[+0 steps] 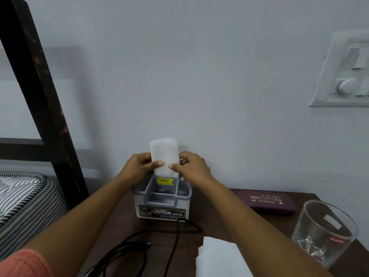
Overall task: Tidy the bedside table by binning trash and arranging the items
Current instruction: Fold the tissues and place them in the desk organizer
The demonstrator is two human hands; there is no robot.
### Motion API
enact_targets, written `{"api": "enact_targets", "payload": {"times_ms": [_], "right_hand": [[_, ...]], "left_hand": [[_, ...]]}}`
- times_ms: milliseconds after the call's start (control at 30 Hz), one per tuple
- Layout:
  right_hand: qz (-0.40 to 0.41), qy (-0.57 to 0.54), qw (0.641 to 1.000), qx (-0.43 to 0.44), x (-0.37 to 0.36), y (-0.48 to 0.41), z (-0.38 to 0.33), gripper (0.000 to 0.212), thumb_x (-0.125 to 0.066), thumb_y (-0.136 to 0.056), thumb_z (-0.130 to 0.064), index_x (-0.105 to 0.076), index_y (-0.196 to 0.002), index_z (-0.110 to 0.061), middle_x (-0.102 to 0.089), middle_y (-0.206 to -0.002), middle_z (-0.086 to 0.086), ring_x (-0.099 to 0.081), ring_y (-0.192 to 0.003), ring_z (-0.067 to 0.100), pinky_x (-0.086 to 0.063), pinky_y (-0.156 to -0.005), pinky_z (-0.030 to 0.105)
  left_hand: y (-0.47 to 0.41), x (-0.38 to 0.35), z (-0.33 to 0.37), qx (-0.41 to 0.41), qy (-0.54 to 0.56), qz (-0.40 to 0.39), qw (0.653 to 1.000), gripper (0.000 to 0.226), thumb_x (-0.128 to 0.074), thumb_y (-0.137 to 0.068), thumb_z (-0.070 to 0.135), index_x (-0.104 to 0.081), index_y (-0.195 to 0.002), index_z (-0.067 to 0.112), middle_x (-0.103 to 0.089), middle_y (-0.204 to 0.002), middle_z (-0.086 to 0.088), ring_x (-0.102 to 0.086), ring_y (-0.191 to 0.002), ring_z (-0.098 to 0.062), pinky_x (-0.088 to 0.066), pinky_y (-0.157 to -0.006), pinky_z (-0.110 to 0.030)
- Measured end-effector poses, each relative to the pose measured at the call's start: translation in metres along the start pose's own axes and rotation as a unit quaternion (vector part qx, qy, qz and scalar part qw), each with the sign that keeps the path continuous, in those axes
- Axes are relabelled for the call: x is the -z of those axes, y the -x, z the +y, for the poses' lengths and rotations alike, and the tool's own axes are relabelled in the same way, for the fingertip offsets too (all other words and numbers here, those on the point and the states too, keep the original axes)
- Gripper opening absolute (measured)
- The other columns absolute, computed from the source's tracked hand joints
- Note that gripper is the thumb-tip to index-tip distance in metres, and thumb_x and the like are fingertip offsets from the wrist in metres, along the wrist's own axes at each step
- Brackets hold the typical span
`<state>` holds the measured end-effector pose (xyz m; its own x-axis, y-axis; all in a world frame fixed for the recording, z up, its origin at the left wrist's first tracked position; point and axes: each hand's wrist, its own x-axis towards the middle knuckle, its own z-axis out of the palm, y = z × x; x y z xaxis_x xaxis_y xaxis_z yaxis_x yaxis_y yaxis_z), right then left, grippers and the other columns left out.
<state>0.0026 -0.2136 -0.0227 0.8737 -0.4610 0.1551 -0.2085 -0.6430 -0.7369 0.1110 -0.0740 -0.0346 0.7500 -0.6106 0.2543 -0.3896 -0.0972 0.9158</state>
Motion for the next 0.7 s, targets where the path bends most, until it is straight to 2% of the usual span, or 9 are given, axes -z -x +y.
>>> {"api": "enact_targets", "payload": {"times_ms": [67,167,267,333,400,467,533,633,700], "right_hand": [[-0.002,0.006,1.0,0.0,0.0006,-0.0015,0.0012,0.021,-0.064,-0.08,-0.04,-0.064,-0.089,-0.021,-0.066,-0.083,-0.006,-0.063,-0.088,0.02,-0.045,-0.09,0.043],[-0.021,0.03,0.999,0.003,-0.0007,0.0,0.0012,0.015,-0.065,-0.08,-0.039,-0.061,-0.082,-0.024,-0.064,-0.085,-0.005,-0.061,-0.092,0.022,-0.044,-0.09,0.044],[-0.009,0.009,1.0,0.012,-0.0018,0.0027,0.0015,0.034,-0.067,-0.077,-0.043,-0.06,-0.106,-0.026,-0.066,-0.105,-0.004,-0.059,-0.097,0.02,-0.044,-0.09,0.044],[-0.007,0.025,0.999,0.02,-0.002,0.0032,0.0022,0.035,-0.066,-0.078,-0.04,-0.06,-0.109,-0.025,-0.066,-0.106,-0.001,-0.059,-0.098,0.022,-0.045,-0.09,0.045],[-0.009,0.028,0.999,0.026,-0.0022,0.0033,0.0027,0.031,-0.065,-0.079,-0.039,-0.062,-0.106,-0.024,-0.067,-0.102,0.0,-0.06,-0.095,0.023,-0.046,-0.089,0.045],[-0.008,-0.01,1.0,0.026,-0.0014,0.0028,0.0019,0.032,-0.065,-0.078,-0.044,-0.061,-0.103,-0.026,-0.066,-0.097,-0.004,-0.061,-0.093,0.021,-0.047,-0.087,0.044],[-0.007,-0.018,1.0,0.024,-0.0014,0.0001,0.0026,0.023,-0.064,-0.078,-0.043,-0.06,-0.094,-0.027,-0.064,-0.09,-0.007,-0.063,-0.09,0.02,-0.049,-0.086,0.044],[-0.007,0.017,1.0,0.024,-0.003,-0.0023,0.0064,0.021,-0.064,-0.082,-0.035,-0.054,-0.067,-0.024,-0.06,-0.071,-0.005,-0.063,-0.081,0.024,-0.052,-0.08,0.044],[-0.005,0.015,0.999,0.031,-0.0048,-0.002,0.0077,0.018,-0.065,-0.082,-0.032,-0.057,-0.069,-0.023,-0.06,-0.072,-0.003,-0.063,-0.081,0.025,-0.053,-0.077,0.042]], "left_hand": [[-0.0018,0.0022,0.0012,0.004,0.017,0.015,1.0,0.008,-0.064,-0.083,0.005,-0.069,-0.079,0.011,-0.072,-0.062,0.012,-0.067,-0.063,-0.004,-0.052,-0.058,-0.013],[-0.0028,0.0046,-0.0014,0.007,-0.057,-0.001,0.998,0.006,-0.07,-0.08,0.014,-0.072,-0.076,0.016,-0.073,-0.064,0.012,-0.066,-0.07,-0.01,-0.055,-0.069,-0.023],[-0.003,0.0014,-0.004,0.011,-0.099,-0.021,0.995,0.008,-0.071,-0.08,0.019,-0.073,-0.072,0.022,-0.072,-0.065,0.014,-0.065,-0.07,-0.009,-0.051,-0.075,-0.027],[-0.0024,-0.0005,-0.0052,0.014,-0.114,-0.032,0.993,0.005,-0.071,-0.08,0.018,-0.073,-0.077,0.02,-0.072,-0.073,0.012,-0.064,-0.073,-0.009,-0.05,-0.077,-0.026],[-0.0015,-0.0012,-0.0059,0.005,-0.105,-0.041,0.994,0.005,-0.071,-0.08,0.014,-0.073,-0.081,0.018,-0.073,-0.079,0.008,-0.065,-0.076,-0.007,-0.051,-0.079,-0.025],[-0.0012,0.0002,-0.0047,-0.005,-0.077,-0.019,0.997,0.008,-0.07,-0.08,0.01,-0.07,-0.082,0.017,-0.072,-0.074,0.012,-0.065,-0.07,0.001,-0.052,-0.072,-0.017],[-0.0018,0.0029,-0.0029,0.002,-0.044,0.007,0.999,0.004,-0.068,-0.081,0.008,-0.07,-0.083,0.011,-0.072,-0.072,0.009,-0.066,-0.067,-0.001,-0.052,-0.063,-0.013],[-0.0034,0.0042,-0.0014,0.013,-0.06,0.002,0.998,0.002,-0.071,-0.079,0.013,-0.072,-0.079,0.014,-0.073,-0.074,0.007,-0.066,-0.072,-0.009,-0.051,-0.065,-0.018],[-0.0059,0.0033,-0.0029,0.026,-0.093,0.003,0.995,0.006,-0.074,-0.078,0.019,-0.072,-0.071,0.019,-0.073,-0.077,0.001,-0.066,-0.076,-0.016,-0.053,-0.071,-0.027]]}}
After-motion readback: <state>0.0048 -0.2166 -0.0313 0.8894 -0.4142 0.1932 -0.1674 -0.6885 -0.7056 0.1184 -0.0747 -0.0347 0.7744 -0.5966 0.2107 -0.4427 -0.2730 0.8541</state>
